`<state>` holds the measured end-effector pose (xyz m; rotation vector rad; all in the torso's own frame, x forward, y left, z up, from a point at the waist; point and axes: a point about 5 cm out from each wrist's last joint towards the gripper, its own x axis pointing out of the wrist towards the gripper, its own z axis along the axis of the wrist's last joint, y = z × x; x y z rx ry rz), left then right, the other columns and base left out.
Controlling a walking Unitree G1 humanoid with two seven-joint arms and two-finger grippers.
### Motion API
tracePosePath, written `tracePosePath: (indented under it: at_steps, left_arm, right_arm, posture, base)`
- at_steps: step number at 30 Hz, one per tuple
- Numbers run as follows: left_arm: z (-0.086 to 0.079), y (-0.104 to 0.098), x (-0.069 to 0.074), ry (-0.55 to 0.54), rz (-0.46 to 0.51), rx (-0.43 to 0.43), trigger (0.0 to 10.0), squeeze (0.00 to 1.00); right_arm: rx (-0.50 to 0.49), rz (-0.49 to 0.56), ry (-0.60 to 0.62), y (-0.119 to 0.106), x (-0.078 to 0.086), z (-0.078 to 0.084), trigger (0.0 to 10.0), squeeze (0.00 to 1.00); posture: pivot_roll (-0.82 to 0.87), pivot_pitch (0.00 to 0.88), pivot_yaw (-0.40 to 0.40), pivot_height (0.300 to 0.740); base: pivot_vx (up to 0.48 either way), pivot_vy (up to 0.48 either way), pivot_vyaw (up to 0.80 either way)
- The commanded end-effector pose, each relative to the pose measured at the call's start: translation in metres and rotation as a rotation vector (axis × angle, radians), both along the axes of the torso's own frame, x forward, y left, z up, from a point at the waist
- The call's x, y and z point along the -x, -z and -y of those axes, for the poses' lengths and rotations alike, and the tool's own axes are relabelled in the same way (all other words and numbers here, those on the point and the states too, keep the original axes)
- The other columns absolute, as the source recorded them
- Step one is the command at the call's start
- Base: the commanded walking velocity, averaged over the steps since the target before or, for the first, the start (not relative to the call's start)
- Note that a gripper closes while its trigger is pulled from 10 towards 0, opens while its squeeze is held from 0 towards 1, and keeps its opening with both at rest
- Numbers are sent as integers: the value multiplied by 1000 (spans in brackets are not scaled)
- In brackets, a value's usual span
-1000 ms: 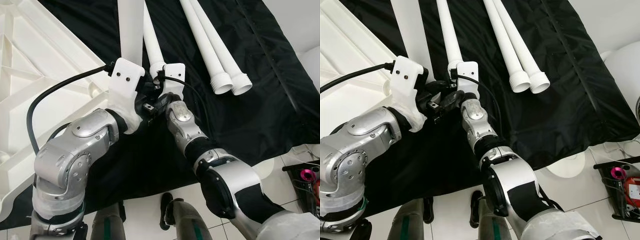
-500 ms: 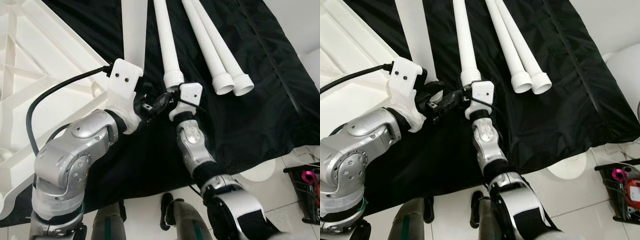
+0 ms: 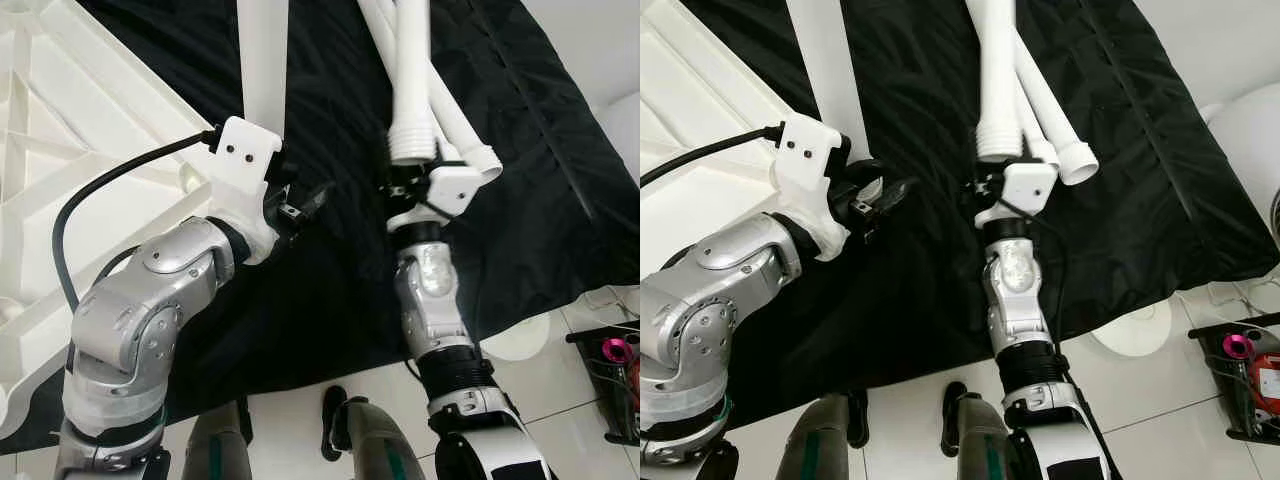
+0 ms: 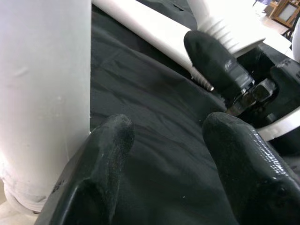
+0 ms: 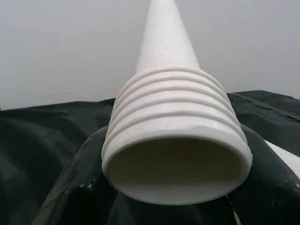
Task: Building children table
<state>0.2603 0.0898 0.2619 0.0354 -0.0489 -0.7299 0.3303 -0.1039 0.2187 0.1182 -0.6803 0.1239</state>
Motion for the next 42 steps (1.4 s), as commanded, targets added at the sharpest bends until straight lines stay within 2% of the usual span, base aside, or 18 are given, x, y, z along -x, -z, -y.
tracePosePath:
  at_steps: [1,3,9,12,16,18,20,25,26,27,28,29,30,31,33,34,37,42]
  left_arm:
    - [2,6,1,29,-11,-12,10000,0]
    - [-1,8,-1,24,-6,-28,10000,0]
    - [-4,10,-2,17,-2,-44,10000,0]
    - [-28,11,-4,2,26,-87,10000,0]
    - [-38,9,1,59,31,-94,10000,0]
    - [-43,5,10,181,34,-85,10000,0]
    - [-45,4,13,223,28,-80,10000,0]
    - [-49,3,13,236,31,-76,10000,0]
    - [-56,2,4,171,36,-80,10000,0]
    - [-56,2,4,171,36,-80,10000,0]
    - [-64,3,-11,54,55,-97,10000,0]
    - [-64,3,-11,54,55,-97,10000,0]
    - [-70,5,-24,-67,66,-112,10000,0]
    - [-70,5,-24,-67,66,-112,10000,0]
    - [-78,11,-46,-247,69,-151,10000,0]
    - [-78,11,-46,-247,69,-151,10000,0]
    - [-83,19,-62,-392,72,-211,10000,0]
    - [-89,26,-72,-521,43,-225,10000,0]
  right_arm:
    - [-9,55,7,-15,3,5,10000,0]
    - [-1,90,10,-27,6,8,10000,0]
    - [3,92,12,-28,7,10,10000,0]
    - [27,72,40,-22,11,19,10000,0]
    - [40,58,50,-21,12,24,10000,0]
    - [53,52,57,-20,11,27,10000,0]
    - [59,51,58,-20,10,27,10000,0]
    - [65,48,58,-20,10,28,10000,0]
    - [70,50,59,-22,10,28,10000,0]
    - [70,50,59,-22,10,28,10000,0]
    - [73,54,62,-23,10,29,10000,0]
    - [73,54,62,-23,10,29,10000,0]
    - [74,59,64,-24,10,29,10000,0]
    - [74,59,64,-24,10,29,10000,0]
    - [76,64,63,-26,12,29,10000,0]
    - [76,64,63,-26,12,29,10000,0]
    - [85,61,57,-24,14,28,10000,0]
    - [84,58,63,-23,14,29,10000,0]
  posture:
    - [58,233,-42,740]
    - [53,224,-41,740]
    - [49,212,-41,740]
    - [36,167,-40,740]
    - [33,155,-39,740]
    - [28,142,-36,740]
    - [25,134,-35,740]
    - [20,125,-32,740]
    - [18,116,-30,740]
    - [18,116,-30,740]
    - [13,106,-27,740]
    - [13,106,-27,740]
    - [10,100,-25,740]
    - [10,100,-25,740]
    - [2,96,-22,740]
    - [2,96,-22,740]
    - [-2,94,-18,740]
    - [-12,91,-12,740]
  base:
    - [0,0,0]
    - [0,0,0]
    - [0,0,0]
    - [0,0,0]
    - [0,0,0]
    - [0,0,0]
    - [0,0,0]
    - [0,0,0]
    - [0,0,0]
    - [0,0,0]
    - [0,0,0]
    - [0,0,0]
    - [0,0,0]
    - [0,0,0]
    - [0,0,0]
    - [0,0,0]
    - [0,0,0]
    - [0,0,0]
